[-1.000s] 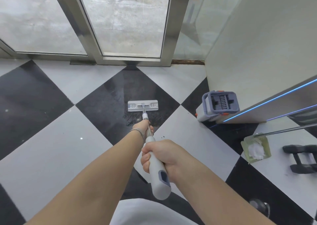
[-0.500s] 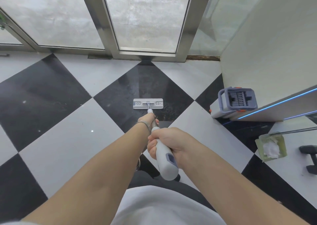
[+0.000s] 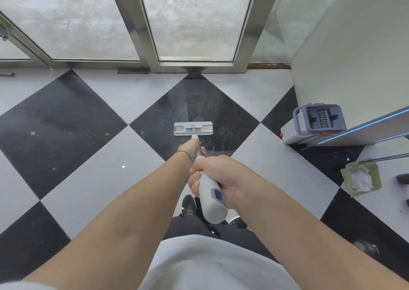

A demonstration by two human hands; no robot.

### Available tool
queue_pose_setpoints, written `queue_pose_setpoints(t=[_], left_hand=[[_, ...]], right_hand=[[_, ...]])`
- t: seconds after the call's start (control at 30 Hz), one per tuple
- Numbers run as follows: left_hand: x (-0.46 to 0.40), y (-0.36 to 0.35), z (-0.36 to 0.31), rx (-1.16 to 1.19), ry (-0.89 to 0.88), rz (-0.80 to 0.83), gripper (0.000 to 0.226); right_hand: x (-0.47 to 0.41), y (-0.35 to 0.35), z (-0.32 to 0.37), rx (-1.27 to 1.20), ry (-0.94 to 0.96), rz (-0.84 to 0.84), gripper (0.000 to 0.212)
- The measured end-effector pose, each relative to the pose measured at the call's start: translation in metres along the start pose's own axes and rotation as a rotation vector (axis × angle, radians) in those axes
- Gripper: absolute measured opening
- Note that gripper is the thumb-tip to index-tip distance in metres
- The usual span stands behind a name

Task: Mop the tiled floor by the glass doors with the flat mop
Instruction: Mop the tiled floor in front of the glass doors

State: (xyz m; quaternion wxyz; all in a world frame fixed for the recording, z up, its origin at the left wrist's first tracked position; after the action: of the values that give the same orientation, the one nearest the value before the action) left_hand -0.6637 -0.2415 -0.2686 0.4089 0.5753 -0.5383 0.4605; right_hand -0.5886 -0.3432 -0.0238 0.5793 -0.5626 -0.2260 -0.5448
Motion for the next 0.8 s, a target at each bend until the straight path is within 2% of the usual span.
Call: queue_pose_setpoints(t=[0.2, 0.33, 0.37, 0.43, 0.47, 0.63, 0.8], left_hand=[[0.026, 0.011, -0.005, -0.028, 0.009, 0.102, 0.018], [0.040, 0.018, -0.001, -0.189, 0.092, 0.189, 0.008], [0.039, 0.017, 0.001, -0.251, 0.105, 0.192, 0.019], [0.033, 0.012, 0.005, -0.330, 0.104, 0.170, 0.052], [0.030, 0.007, 0.007, -0.336, 0.093, 0.152, 0.057], [0.028, -0.009, 0.028, -0.302, 0.014, -0.014, 0.055], [0.031, -0.019, 0.050, -0.213, -0.010, 0.005, 0.049]], right_hand=[[-0.009, -0.017, -0.009, 0.008, 0.016, -0.005, 0.019], [-0.008, -0.010, -0.018, 0.114, 0.010, -0.046, 0.019], [-0.008, -0.006, -0.021, 0.142, 0.006, -0.056, 0.019], [-0.007, 0.003, -0.029, 0.195, -0.006, -0.077, 0.016], [-0.006, 0.008, -0.034, 0.213, -0.013, -0.087, 0.013], [-0.005, 0.036, -0.051, 0.177, -0.044, -0.152, 0.002], [-0.007, 0.057, -0.069, 0.222, -0.016, -0.179, 0.001]])
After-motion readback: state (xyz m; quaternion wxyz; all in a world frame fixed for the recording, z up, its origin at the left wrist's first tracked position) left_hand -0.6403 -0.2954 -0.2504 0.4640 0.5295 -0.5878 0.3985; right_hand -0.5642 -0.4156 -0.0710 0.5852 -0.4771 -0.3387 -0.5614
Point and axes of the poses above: each hand's wrist, its own x-axis away from the middle knuckle, its own y-axis out of the back of the hand, z = x × y, the point moved 5 cm from there along -x, towards the middle knuckle, and after that the axes turned 6 degrees about y, right-handed, at the moved point
